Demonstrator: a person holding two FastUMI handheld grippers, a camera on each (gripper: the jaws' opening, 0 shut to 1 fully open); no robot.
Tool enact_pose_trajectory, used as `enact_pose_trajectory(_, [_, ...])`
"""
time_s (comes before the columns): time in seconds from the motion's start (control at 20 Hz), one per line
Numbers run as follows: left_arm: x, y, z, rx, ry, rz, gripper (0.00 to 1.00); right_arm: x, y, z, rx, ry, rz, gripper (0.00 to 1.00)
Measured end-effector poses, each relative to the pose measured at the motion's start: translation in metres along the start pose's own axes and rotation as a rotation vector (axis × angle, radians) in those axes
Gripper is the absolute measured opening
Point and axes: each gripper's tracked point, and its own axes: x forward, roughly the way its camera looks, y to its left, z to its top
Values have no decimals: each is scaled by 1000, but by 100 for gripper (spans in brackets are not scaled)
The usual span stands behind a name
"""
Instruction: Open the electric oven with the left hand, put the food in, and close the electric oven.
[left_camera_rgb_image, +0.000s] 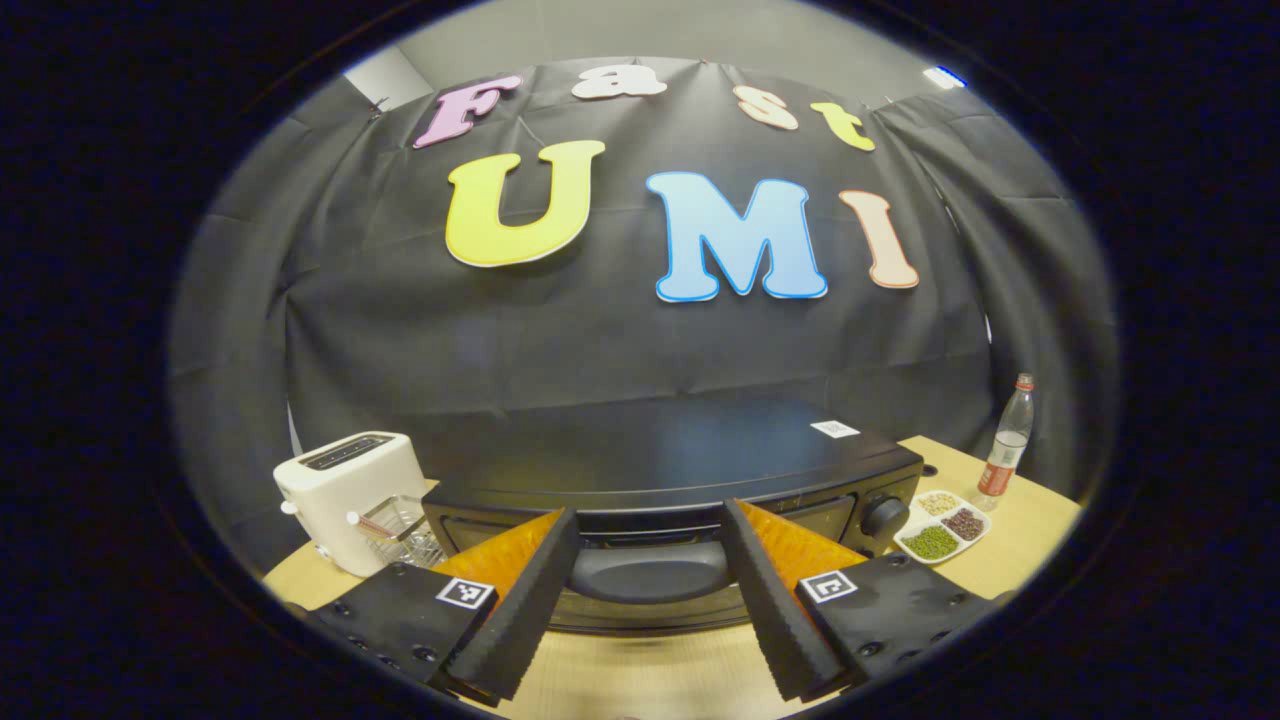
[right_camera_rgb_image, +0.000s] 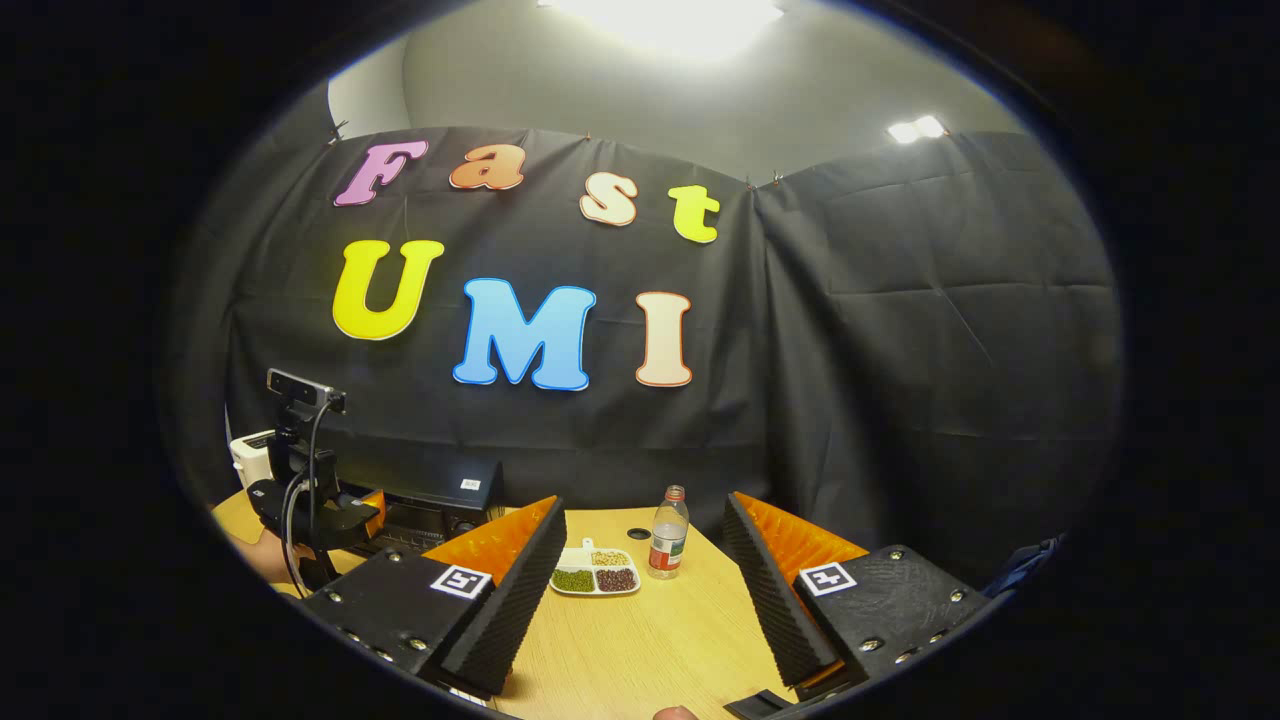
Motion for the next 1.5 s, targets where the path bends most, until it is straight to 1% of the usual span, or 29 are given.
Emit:
enact_pose_trajectory(0.05, [-4, 0, -2, 1, 4, 2, 91, -1, 0, 1, 0, -3, 5, 96])
enact_pose_trajectory(0.15, [-14, 0, -5, 7, 1, 4, 99, -1, 0, 1, 0, -3, 16, 96])
enact_pose_trajectory(0.2, [-20, 0, -6, 8, -5, 5, 100, -1, 0, -1, 1, -3, 22, 96])
enact_pose_trajectory(0.7, [-60, -4, -31, 23, 38, 20, 100, -3, 4, -4, 1, 2, 89, 96])
enact_pose_trajectory(0.75, [-65, -5, -36, 24, 44, 21, 95, -3, 4, -4, 0, 3, 94, 96])
enact_pose_trajectory(0.8, [-67, -5, -39, 25, 54, 22, 99, -5, 3, -5, 0, 4, 97, 96])
enact_pose_trajectory(0.9, [-74, -6, -56, 26, 102, 20, 95, -5, 2, -7, 3, 8, 106, 96])
enact_pose_trajectory(1.05, [-84, -10, -68, 44, 118, 23, 95, -2, 2, -10, 2, 19, 123, 96])
enact_pose_trajectory(1.1, [-86, -11, -72, 39, 125, 22, 100, -2, 3, -11, 1, 22, 129, 96])
enact_pose_trajectory(1.15, [-90, -11, -78, 33, 139, 23, 95, -3, 3, -11, 0, 24, 134, 96])
enact_pose_trajectory(1.2, [-92, -11, -79, 29, 144, 23, 100, -3, 4, -12, -2, 26, 139, 96])
enact_pose_trajectory(1.4, [-101, -14, -101, 21, 183, 24, 100, -7, 8, -19, -20, 43, 162, 96])
enact_pose_trajectory(1.45, [-103, -15, -106, 17, 198, 24, 91, -9, 7, -20, -26, 47, 166, 96])
enact_pose_trajectory(1.5, [-107, -15, -113, 13, 213, 24, 100, -10, 7, -21, -30, 51, 169, 96])
